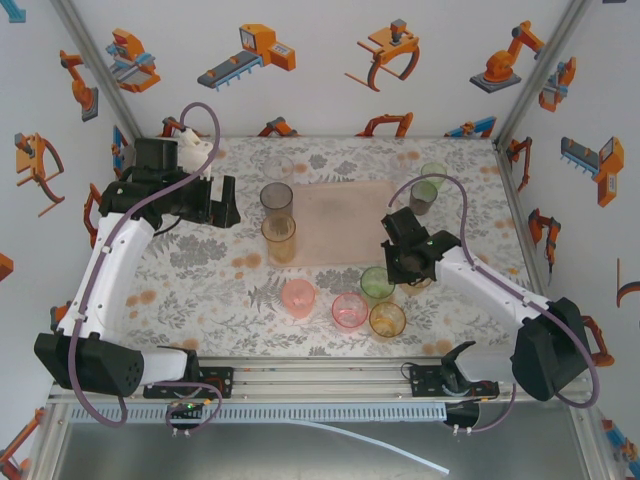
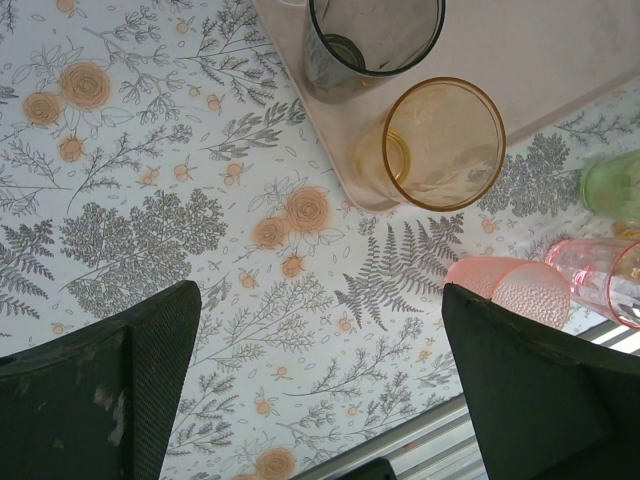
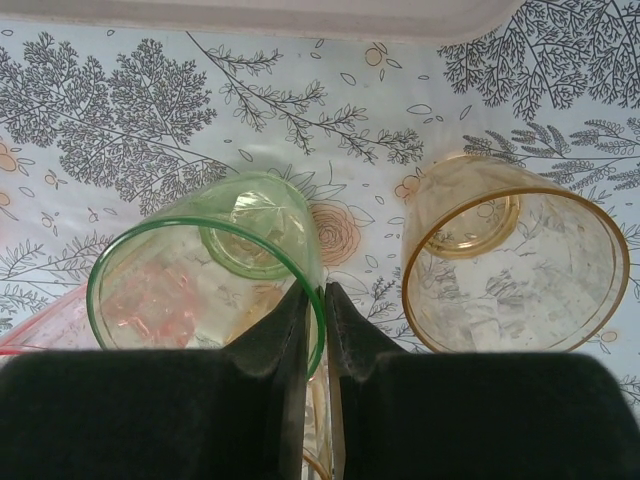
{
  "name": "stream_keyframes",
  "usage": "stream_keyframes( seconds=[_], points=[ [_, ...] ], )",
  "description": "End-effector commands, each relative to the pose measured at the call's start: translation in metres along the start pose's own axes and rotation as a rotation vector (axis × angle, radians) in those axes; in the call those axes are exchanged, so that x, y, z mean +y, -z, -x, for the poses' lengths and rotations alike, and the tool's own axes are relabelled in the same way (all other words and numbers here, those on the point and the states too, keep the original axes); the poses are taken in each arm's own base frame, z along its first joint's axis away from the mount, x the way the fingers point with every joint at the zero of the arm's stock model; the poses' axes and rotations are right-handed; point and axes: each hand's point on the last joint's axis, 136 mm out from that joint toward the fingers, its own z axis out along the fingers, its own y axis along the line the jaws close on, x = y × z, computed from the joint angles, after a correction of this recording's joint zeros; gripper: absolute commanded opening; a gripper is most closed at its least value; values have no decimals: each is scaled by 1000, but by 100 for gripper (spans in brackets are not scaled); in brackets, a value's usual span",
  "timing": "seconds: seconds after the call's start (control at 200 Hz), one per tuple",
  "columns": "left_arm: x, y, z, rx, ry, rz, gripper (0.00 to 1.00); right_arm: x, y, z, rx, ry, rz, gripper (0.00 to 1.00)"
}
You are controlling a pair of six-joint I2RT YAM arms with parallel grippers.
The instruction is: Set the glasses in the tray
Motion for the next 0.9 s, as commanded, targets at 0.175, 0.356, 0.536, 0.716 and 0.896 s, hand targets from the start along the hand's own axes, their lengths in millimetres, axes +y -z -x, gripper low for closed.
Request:
stream_keyframes(
  seconds=[0.175, 0.356, 0.536, 0.716, 0.896],
  points=[
    [-4, 9, 2, -32, 2, -11, 100, -4, 4, -1, -20, 3, -18, 10],
    [-4, 11, 3, -36, 1, -12, 100, -3, 9, 2, -29, 5, -14, 7],
    [-3, 12, 4, -40, -1, -5, 100, 0, 19, 8, -53, 5, 1, 6],
    [-3, 14, 4, -43, -5, -3, 100, 2, 29, 16, -67, 16, 5, 5],
    [-3, 14, 4, -44, -8, 1, 100, 6, 37, 26, -88, 26, 11, 5]
  ],
)
